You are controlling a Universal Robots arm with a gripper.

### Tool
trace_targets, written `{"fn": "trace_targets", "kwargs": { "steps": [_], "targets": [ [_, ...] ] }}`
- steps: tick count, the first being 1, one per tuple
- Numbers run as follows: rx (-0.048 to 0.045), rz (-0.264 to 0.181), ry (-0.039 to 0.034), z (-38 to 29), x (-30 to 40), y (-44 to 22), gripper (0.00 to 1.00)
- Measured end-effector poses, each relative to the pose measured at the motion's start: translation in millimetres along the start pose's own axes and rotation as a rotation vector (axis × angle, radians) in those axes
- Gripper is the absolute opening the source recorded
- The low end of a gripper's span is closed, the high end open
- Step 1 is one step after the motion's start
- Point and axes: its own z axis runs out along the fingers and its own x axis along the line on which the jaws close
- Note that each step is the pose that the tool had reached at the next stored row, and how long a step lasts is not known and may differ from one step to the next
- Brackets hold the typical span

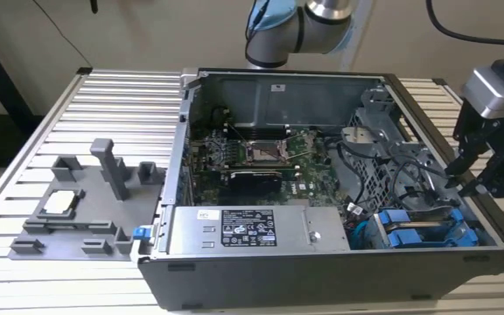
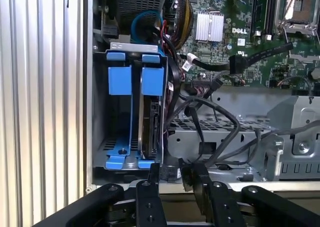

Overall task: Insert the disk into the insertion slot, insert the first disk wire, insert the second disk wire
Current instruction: 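Insert the first disk wire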

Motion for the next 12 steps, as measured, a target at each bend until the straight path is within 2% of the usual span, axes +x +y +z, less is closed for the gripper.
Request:
{"fn": "trace_targets", "kwargs": {
  "steps": [3,12],
  "targets": [
    [-0.0003,-0.003,-0.0002,1.5,-4.4,-1.3,0.4],
    [-0.0017,-0.012,0.0052,4.6,-5.2,-3.3,0.4]
  ]
}}
